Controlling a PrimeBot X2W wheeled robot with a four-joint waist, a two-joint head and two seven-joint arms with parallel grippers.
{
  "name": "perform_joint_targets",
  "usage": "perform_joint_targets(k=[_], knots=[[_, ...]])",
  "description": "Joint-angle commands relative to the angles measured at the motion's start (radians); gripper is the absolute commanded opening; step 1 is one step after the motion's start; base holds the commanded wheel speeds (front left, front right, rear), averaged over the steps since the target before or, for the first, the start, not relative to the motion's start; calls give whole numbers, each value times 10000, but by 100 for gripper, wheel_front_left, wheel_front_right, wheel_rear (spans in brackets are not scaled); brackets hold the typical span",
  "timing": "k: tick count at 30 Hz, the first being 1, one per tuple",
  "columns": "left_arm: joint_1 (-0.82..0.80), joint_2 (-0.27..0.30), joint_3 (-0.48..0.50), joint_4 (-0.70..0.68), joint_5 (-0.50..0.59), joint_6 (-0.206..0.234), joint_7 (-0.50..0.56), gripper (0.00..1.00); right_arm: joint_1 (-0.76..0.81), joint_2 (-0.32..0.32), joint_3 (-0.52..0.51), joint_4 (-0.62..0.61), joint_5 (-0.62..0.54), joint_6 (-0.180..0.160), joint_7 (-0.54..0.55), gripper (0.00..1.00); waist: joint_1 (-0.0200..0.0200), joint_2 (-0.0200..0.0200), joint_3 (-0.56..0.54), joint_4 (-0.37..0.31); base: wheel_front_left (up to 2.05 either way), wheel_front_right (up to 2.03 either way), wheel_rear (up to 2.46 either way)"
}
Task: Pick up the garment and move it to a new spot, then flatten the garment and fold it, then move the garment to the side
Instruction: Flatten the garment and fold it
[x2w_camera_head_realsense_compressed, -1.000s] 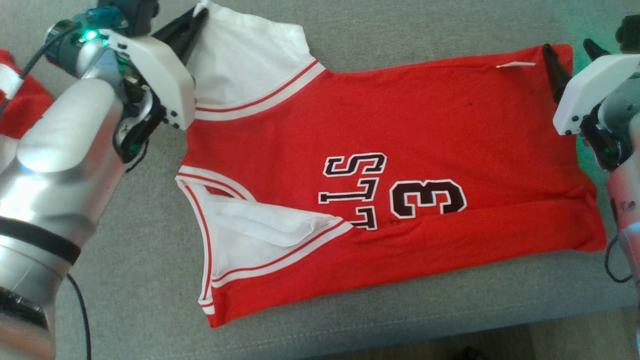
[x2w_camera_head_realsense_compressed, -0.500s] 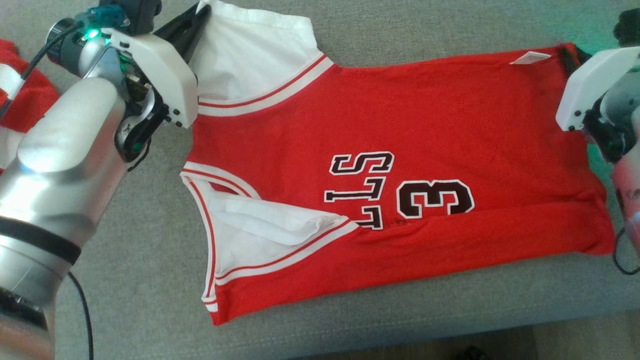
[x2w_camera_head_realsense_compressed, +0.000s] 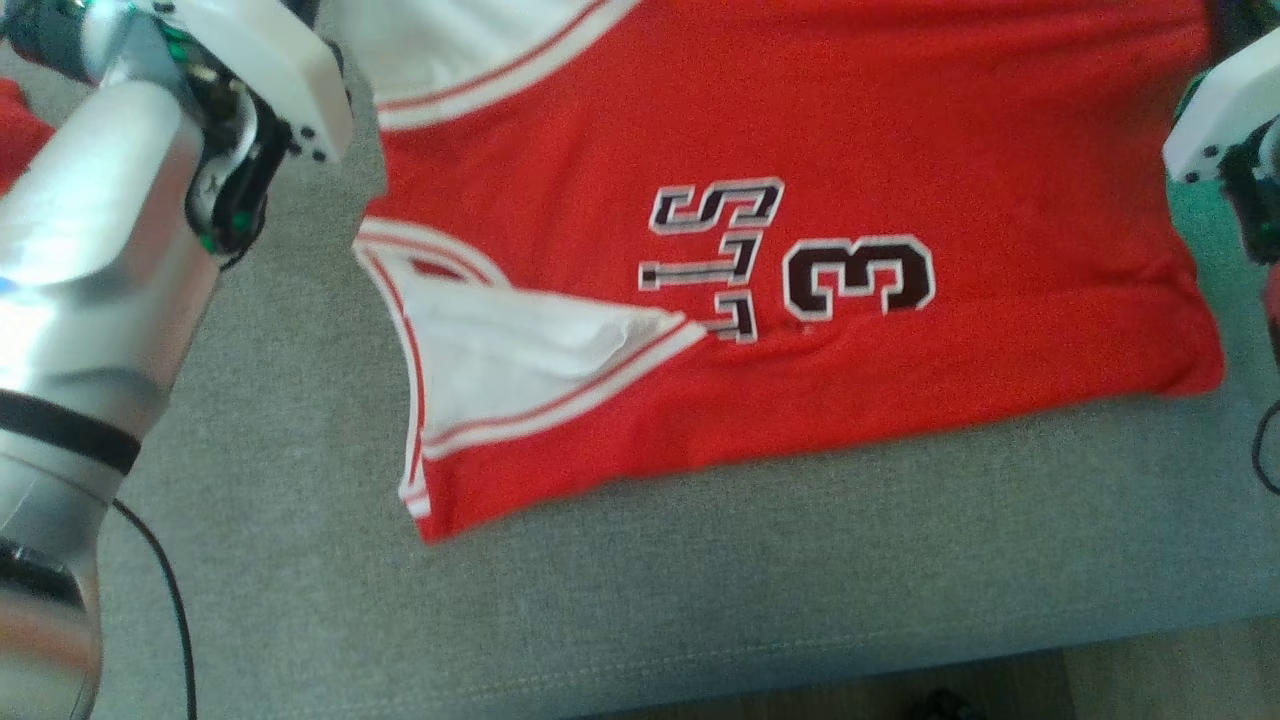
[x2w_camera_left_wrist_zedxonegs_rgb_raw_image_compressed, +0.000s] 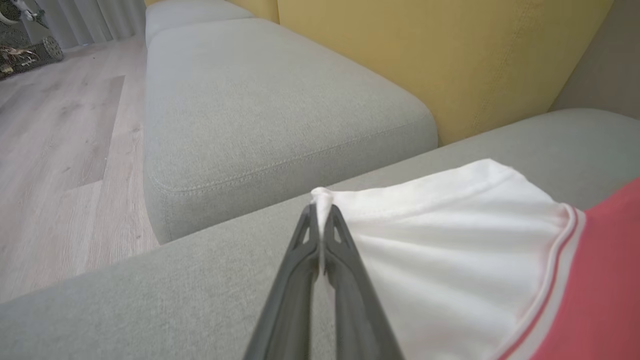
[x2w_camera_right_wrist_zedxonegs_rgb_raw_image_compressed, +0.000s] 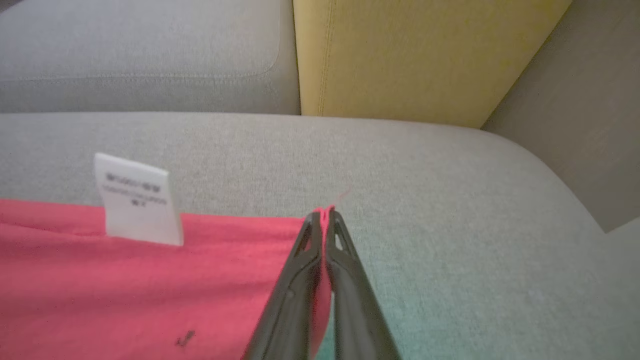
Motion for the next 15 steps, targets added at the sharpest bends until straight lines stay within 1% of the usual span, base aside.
perform_joint_targets(k=[1, 6, 8, 11, 15], knots=[[-752, 332, 519, -24, 41, 185, -296, 0, -276, -72, -151, -41, -184, -9, -426, 0, 0, 0, 4, 5, 0, 0, 0], [-1112, 114, 738, 264, 105, 369, -807, 0, -643, 128, -509, 311, -619, -9, -1444, 0, 0, 0, 53, 7, 0, 0, 0], [-1172, 48, 779, 368, 145, 365, -921, 0, -747, 199, -657, 502, -764, -9, -1703, 0, 0, 0, 88, 6, 0, 0, 0], [-1062, -81, 601, 561, 230, 43, -998, 0, -780, 340, -749, 886, -972, -9, -1993, 0, 0, 0, 84, 21, 0, 0, 0], [-842, -126, 523, 645, 243, -133, -1053, 0, -677, 393, -801, 1120, -987, -9, -2247, 0, 0, 0, -81, 68, 0, 0, 0]])
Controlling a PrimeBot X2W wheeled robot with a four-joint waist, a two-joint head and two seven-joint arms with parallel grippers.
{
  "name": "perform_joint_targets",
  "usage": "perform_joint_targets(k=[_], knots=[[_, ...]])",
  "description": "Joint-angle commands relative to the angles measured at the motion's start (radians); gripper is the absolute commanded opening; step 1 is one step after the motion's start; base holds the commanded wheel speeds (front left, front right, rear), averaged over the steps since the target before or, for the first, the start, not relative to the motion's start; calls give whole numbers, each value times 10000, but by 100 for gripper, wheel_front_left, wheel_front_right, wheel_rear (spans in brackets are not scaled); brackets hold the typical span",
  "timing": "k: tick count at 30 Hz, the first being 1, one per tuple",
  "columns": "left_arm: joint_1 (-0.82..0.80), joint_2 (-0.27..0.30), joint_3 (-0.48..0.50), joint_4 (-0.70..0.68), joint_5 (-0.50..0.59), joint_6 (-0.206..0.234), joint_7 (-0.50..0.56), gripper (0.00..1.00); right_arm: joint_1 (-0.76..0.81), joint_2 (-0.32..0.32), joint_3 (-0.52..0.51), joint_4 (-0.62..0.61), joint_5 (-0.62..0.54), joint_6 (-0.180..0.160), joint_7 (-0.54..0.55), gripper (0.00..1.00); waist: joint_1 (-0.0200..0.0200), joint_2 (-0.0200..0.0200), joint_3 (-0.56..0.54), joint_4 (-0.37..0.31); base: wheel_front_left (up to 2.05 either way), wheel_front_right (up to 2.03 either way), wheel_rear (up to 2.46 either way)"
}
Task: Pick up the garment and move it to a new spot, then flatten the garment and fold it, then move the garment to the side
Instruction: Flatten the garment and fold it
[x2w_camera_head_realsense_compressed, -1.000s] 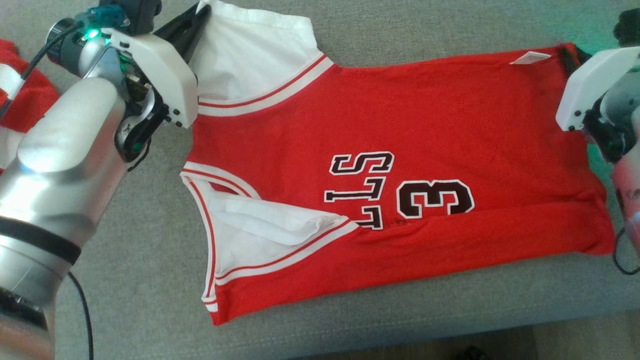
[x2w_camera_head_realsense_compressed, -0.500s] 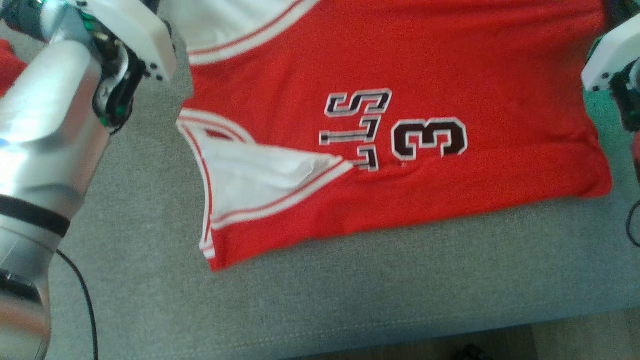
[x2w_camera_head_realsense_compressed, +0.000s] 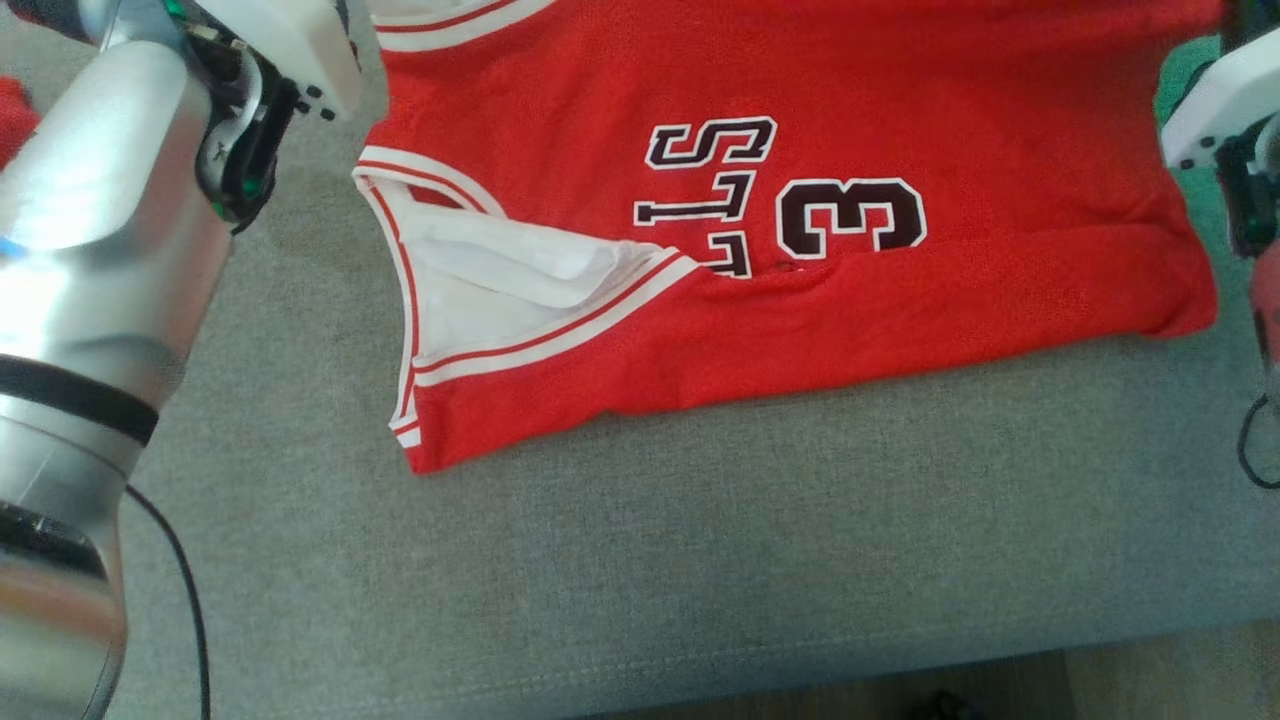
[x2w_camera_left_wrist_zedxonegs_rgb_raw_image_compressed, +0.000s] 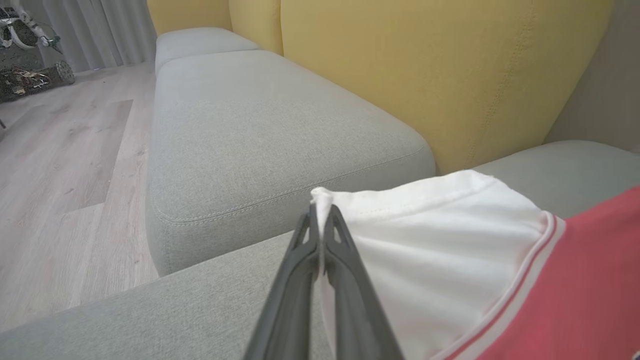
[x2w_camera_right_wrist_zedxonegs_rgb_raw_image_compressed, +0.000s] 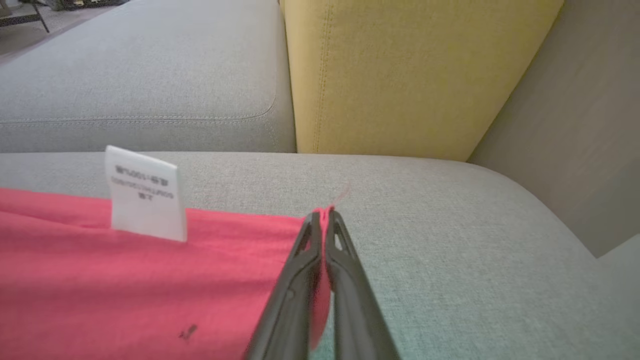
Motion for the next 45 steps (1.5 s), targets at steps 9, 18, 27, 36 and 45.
perform_joint_targets(k=[9, 18, 27, 36, 45], knots=[[513, 492, -113, -270, 98, -337, -145, 0, 556, -46, 264, -144, 363, -9, -466, 0, 0, 0, -808, 151, 0, 0, 0], [1694, 843, -522, -1094, -29, -404, 190, 0, 1699, -361, 1093, -522, 1325, -9, 107, 0, 0, 0, -1804, 210, 0, 0, 0], [3553, 1697, -985, -3088, -652, -398, 1448, 0, 3276, -1139, 2426, -1680, 2890, -9, 2057, 0, 0, 0, -2617, 243, 0, 0, 0], [5090, 2909, -1276, -5729, -1461, -77, 2998, 0, 4381, -2041, 3304, -2893, 3924, -9, 3502, 0, 0, 0, -2901, 318, 0, 0, 0], [5821, 3391, -1501, -7146, -2047, 251, 3964, 0, 4936, -2663, 3783, -3806, 4462, -9, 4253, 0, 0, 0, -2913, 274, 0, 0, 0]])
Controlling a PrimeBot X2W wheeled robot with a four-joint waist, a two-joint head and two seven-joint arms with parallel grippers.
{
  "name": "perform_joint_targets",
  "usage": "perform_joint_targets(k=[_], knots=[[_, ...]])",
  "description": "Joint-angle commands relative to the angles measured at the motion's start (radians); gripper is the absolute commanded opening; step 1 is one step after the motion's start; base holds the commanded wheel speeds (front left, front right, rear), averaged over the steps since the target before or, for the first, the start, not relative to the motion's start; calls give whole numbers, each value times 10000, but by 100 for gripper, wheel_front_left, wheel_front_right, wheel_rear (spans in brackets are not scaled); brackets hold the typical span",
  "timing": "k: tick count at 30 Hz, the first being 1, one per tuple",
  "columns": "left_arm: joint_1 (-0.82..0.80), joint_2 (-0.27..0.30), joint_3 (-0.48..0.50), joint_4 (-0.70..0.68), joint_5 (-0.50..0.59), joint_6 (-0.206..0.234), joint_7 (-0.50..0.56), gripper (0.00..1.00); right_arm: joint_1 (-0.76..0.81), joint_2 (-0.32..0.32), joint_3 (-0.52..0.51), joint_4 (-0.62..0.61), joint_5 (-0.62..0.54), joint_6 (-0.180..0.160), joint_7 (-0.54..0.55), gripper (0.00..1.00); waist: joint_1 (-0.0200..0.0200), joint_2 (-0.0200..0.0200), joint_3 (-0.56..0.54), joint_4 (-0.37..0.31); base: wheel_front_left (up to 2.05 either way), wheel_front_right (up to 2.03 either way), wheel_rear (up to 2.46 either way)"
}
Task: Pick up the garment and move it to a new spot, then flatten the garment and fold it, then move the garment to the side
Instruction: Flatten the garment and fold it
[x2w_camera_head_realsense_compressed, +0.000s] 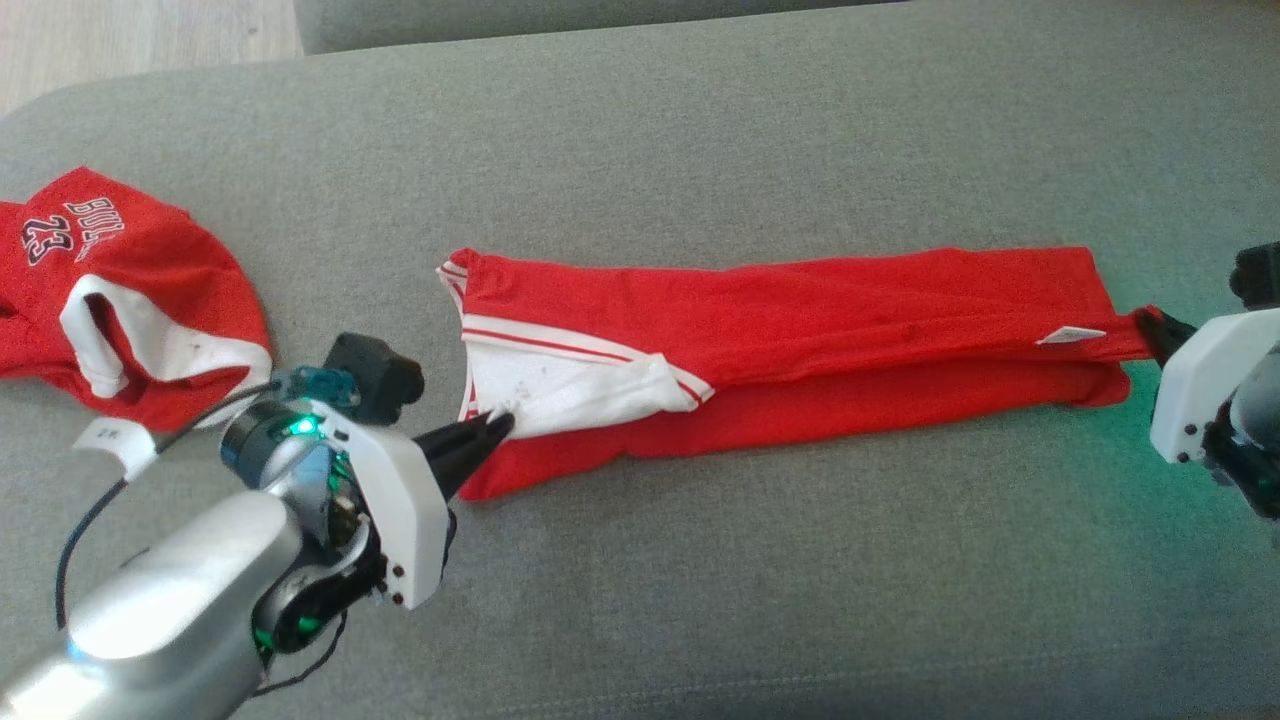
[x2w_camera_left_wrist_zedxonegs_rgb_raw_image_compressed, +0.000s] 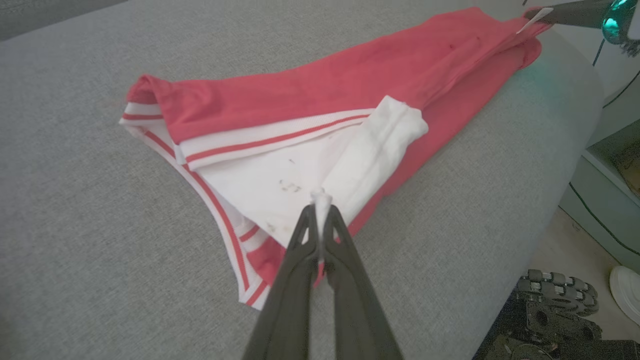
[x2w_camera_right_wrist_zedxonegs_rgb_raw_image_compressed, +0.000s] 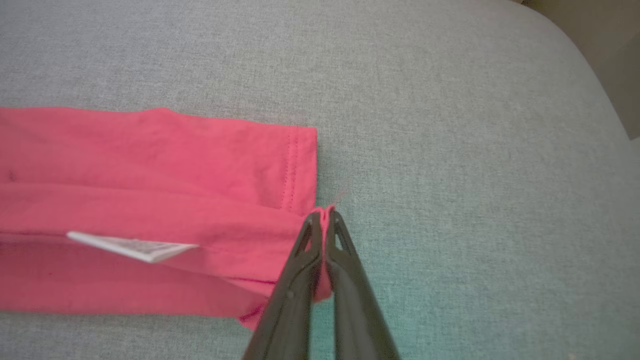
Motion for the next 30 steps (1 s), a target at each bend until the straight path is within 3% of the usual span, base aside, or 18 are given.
perform_joint_targets(k=[1, 3, 4, 5, 6, 12, 19, 22, 26, 30], knots=[[-270, 478, 339, -373, -68, 67, 133, 0, 132, -380, 124, -382, 140, -9, 79, 0, 1, -1, 23, -19, 0, 0, 0], [-234, 486, 313, -420, -73, 93, 165, 0, 165, -403, 157, -434, 166, -9, 132, 0, 1, -1, 31, -26, 0, 0, 0], [-201, 483, 300, -446, -81, 128, 176, 0, 190, -428, 175, -481, 184, -9, 158, 42, 1, -1, 37, -32, 0, 0, 0], [-176, 481, 290, -455, -76, 162, 172, 38, 212, -448, 160, -496, 214, -9, 192, 100, 1, -1, 38, -38, 0, 0, 0], [-155, 478, 301, -441, -55, 228, 137, 100, 212, -472, 53, -470, 250, -9, 155, 100, 1, -1, 36, -46, 0, 0, 0], [-85, 365, 641, -206, 72, 701, -596, 100, 188, -450, -634, -641, 371, -9, -180, 100, 1, -1, -123, -74, 0, 0, 0], [198, -212, 1930, 264, -314, 1618, -2703, 100, 458, 80, -1757, -1516, 159, -9, -1385, 100, 1, -1, -489, -54, 0, 0, 0], [512, -575, 2699, 478, -663, 2032, -3667, 100, 788, 497, -2323, -2051, -66, -9, -2058, 100, 1, -1, -677, -26, 0, 0, 0], [1183, -1169, 3950, 525, -867, 2349, -4078, 100, 1469, 1134, -2908, -2868, -628, -9, -2856, 100, 1, -1, -896, 35, 0, 0, 0], [2190, -2128, 5888, -4, 222, 2354, -4099, 100, 2310, 1762, -3544, -3528, -1435, -9, -3512, 100, 1, -1, -1045, 153, 0, 0, 0]])
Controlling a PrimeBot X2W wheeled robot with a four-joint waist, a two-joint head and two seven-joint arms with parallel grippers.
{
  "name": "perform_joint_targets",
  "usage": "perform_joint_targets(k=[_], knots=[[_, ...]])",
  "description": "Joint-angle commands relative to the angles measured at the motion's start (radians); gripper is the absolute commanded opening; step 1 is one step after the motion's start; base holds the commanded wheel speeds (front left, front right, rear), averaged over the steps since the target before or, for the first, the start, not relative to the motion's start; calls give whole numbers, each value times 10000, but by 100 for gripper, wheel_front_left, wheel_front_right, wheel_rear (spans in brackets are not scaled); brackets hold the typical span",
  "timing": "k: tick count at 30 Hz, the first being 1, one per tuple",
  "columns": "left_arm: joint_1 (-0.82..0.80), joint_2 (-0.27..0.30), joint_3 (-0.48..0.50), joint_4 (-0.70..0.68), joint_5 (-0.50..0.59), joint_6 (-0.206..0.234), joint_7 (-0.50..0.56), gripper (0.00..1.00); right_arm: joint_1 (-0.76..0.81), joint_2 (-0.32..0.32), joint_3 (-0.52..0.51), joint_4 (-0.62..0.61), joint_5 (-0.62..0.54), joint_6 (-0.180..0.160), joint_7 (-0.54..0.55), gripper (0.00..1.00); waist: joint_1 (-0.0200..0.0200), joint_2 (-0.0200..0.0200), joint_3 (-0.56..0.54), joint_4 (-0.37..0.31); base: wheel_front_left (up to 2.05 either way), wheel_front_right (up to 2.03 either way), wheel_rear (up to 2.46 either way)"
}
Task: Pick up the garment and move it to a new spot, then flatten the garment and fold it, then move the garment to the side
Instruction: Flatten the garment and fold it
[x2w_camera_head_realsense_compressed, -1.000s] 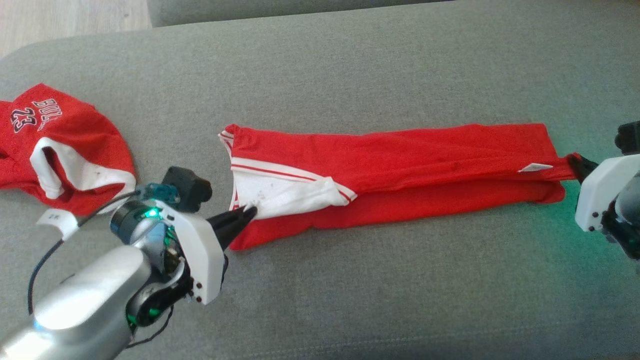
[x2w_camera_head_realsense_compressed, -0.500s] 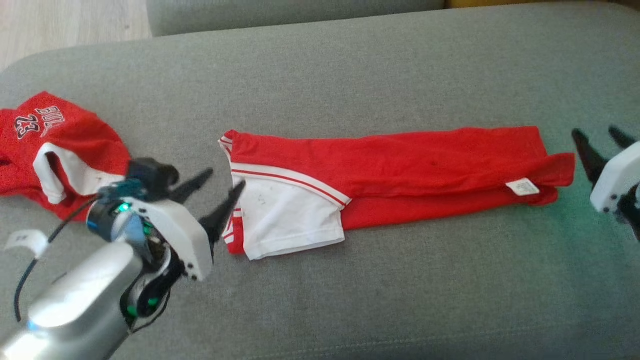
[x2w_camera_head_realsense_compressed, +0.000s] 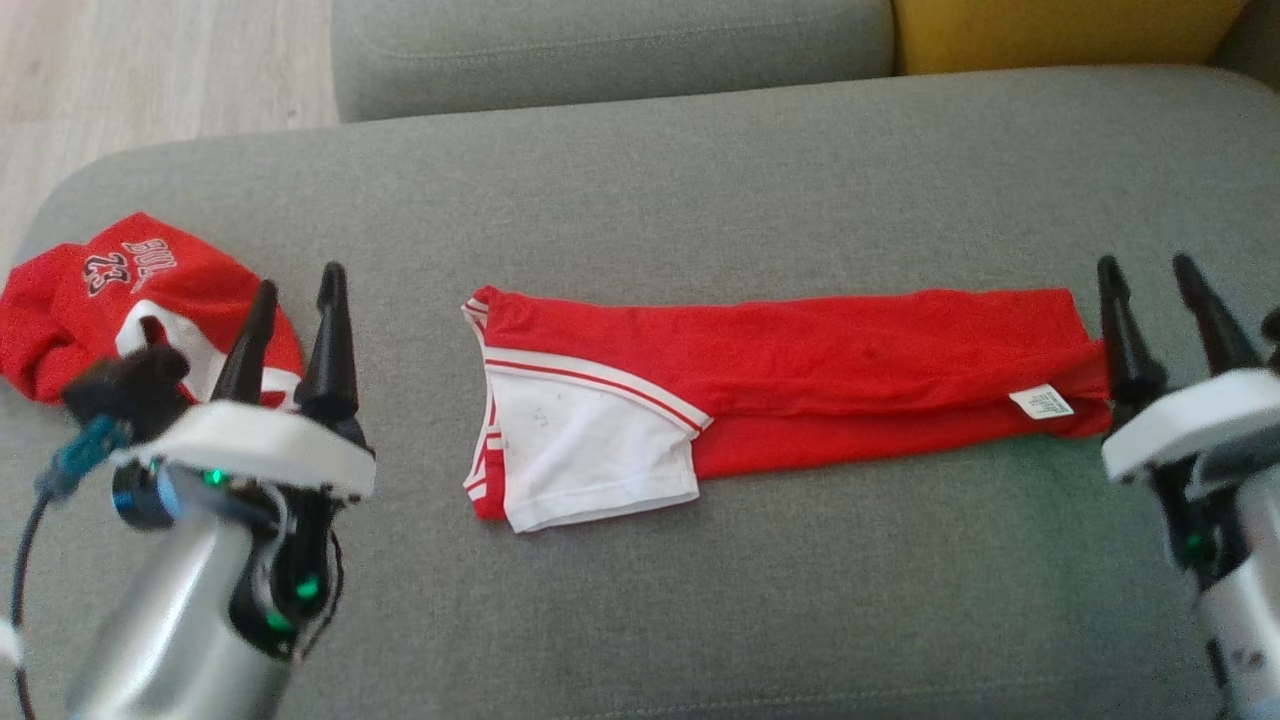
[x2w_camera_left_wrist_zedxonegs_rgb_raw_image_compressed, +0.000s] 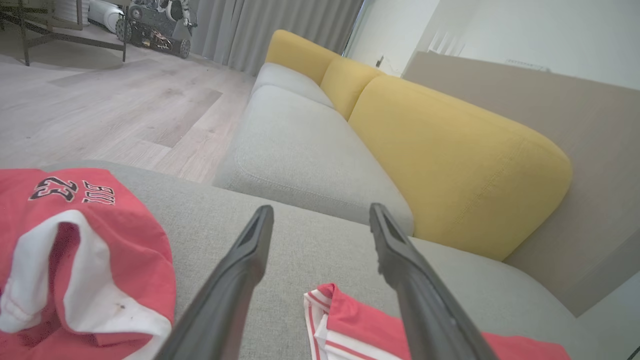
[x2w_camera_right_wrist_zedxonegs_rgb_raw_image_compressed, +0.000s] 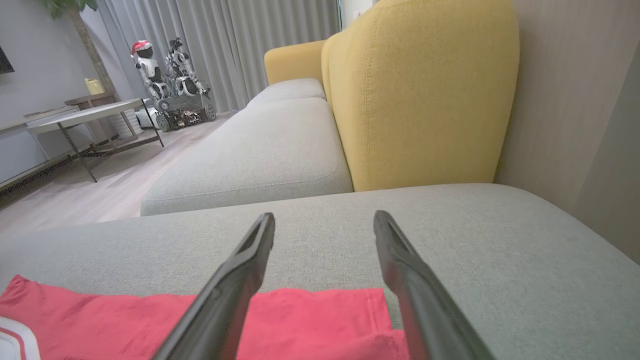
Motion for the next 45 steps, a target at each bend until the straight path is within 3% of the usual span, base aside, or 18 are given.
perform_joint_targets(k=[1, 5, 13, 25, 36, 45], knots=[[28, -100, 890, -406, 400, -89, -115, 100, 144, 78, -101, -464, -260, -9, -224, 100, 0, -1, -82, 61, 0, 0, 0], [1175, -1181, 2187, -517, 1347, -645, -117, 100, 879, 740, -612, -829, -994, -9, -487, 100, 0, -1, -165, 101, 0, 0, 0], [1858, -2496, 3715, -52, 3120, -1924, -119, 100, 1451, 1620, -1405, -1294, -1903, -9, -362, 100, 0, -1, -134, 76, 0, 0, 0], [1406, -3023, 4027, 579, 4069, -2749, -119, 100, 482, 2209, -2878, -349, -2935, -9, 828, 100, 0, -1, 553, 173, 0, 0, 0], [851, -3192, 4234, 766, 4370, -3057, -120, 100, -753, 2532, -4566, 994, -4466, -9, 1911, 100, 0, -1, 1399, 395, 0, 0, 0], [502, -3244, 4390, 899, 4467, -3164, -120, 100, -1171, 2790, -4942, 1661, -4862, -9, 3114, 100, 0, -1, 1639, 448, 0, 0, 0]])
